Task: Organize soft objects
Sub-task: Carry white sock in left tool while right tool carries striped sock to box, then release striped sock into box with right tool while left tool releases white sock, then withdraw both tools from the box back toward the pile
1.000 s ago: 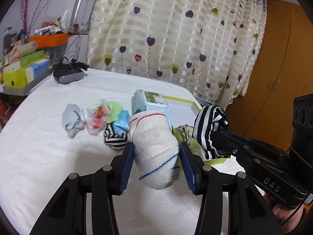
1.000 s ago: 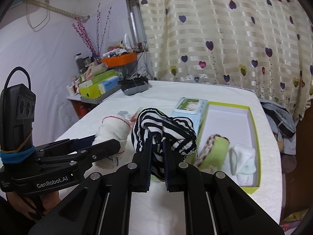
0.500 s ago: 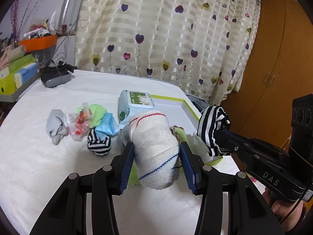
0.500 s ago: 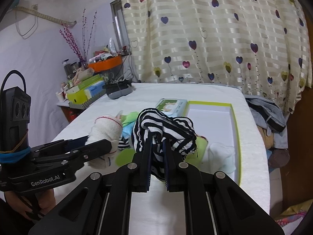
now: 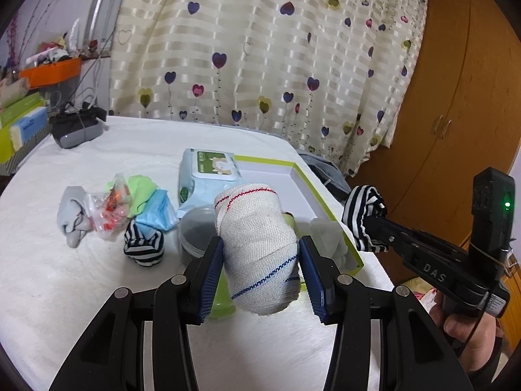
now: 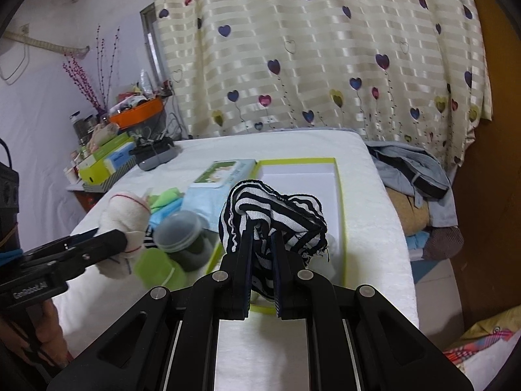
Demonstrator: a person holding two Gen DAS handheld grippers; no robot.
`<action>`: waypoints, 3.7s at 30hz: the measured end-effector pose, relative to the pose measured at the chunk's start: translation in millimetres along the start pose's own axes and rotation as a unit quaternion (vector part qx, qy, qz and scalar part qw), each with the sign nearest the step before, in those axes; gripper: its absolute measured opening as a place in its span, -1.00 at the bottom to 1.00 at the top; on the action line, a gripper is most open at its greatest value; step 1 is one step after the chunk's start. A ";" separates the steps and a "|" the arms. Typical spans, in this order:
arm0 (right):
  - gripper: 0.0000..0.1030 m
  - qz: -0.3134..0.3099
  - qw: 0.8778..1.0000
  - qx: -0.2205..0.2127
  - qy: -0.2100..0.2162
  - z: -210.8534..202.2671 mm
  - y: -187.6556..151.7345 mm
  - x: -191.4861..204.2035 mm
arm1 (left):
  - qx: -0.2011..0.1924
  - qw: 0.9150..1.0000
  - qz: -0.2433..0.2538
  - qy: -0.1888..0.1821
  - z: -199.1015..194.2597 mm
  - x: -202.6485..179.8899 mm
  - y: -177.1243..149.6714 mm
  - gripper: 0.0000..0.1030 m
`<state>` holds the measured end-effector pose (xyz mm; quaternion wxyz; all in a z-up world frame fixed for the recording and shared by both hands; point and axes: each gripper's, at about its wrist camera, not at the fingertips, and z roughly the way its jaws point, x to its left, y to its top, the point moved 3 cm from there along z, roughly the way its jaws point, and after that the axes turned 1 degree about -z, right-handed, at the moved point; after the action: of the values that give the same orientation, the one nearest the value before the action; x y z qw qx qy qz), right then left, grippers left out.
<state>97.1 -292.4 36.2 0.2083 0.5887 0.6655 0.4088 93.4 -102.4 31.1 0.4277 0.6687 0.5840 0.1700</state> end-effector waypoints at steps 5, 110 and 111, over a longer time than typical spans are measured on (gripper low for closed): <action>-0.78 0.005 1.000 0.013 -0.006 16.4 -0.1 -12.3 | 0.002 1.000 0.000 0.002 4.1 -0.9 0.1 -0.11; 0.07 -0.070 0.997 0.018 0.017 -28.4 -42.8 93.4 | -0.008 1.000 -0.012 0.019 -50.9 35.9 -46.2 -0.01; 0.07 -0.072 0.997 0.020 0.017 -26.9 -42.6 95.2 | -0.009 1.000 -0.014 0.020 -51.0 37.8 -46.2 -0.01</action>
<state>29.7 -208.5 37.6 0.2138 0.5358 0.7181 0.3893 36.7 -50.6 14.6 0.4242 0.6533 0.6002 0.1820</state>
